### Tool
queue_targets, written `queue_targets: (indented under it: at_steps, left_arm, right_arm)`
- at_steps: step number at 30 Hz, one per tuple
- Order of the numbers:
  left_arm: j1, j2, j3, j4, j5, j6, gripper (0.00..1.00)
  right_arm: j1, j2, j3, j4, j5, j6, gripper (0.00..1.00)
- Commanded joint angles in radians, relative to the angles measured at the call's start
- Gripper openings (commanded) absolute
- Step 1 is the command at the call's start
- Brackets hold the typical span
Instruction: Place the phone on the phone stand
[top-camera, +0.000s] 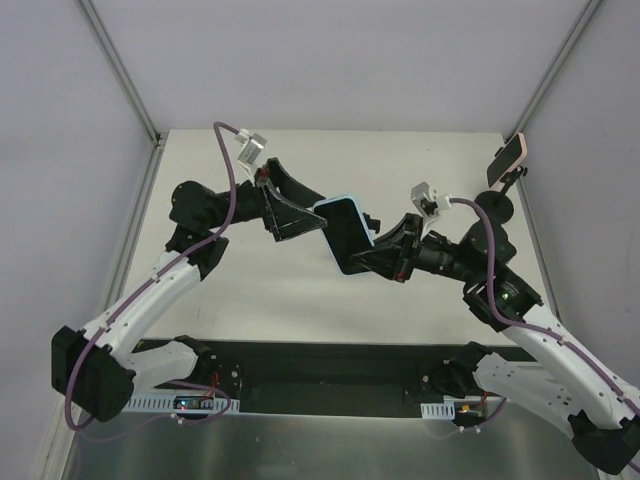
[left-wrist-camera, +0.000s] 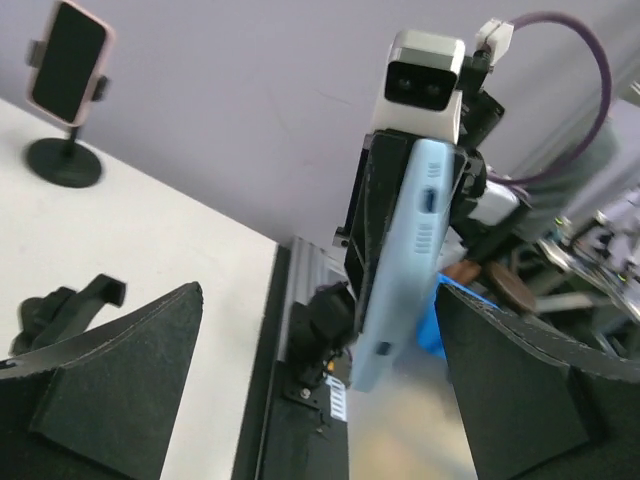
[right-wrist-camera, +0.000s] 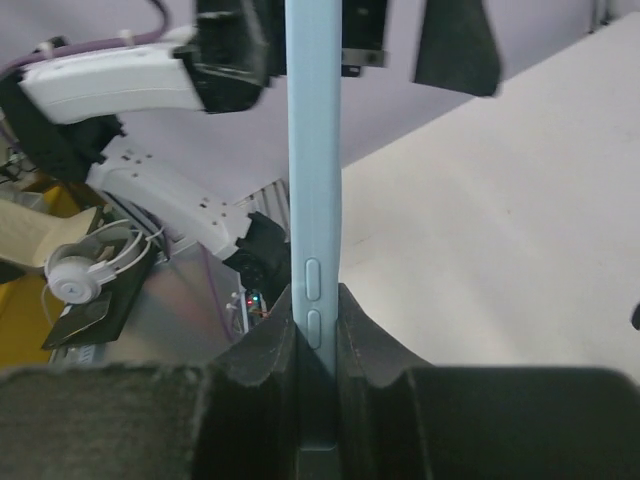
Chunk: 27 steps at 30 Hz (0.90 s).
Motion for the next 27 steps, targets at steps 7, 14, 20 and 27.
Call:
queue_targets:
  at_steps: [7,14,20,27]
  left_arm:
    - [-0.151,0.189,0.101,0.588,0.192,-0.301,0.59]
    - [-0.174,0.185,0.118,0.439,0.149,-0.224,0.15]
    - [-0.183,0.176,0.147,0.350,0.127,-0.178,0.25]
    - [-0.183,0.139,0.184,0.173,0.100,-0.047,0.00]
  right_arm:
    - [-0.002,-0.046,-0.039,0.226,-0.101,0.053,0.01]
    - [-0.002,-0.086,-0.096,0.243,0.006,0.021,0.01]
    - [-0.002,-0.072,-0.108,0.258,0.014,0.019,0.01]
    - [-0.001,-0.072,-0.107,0.197,0.072,-0.007,0.12]
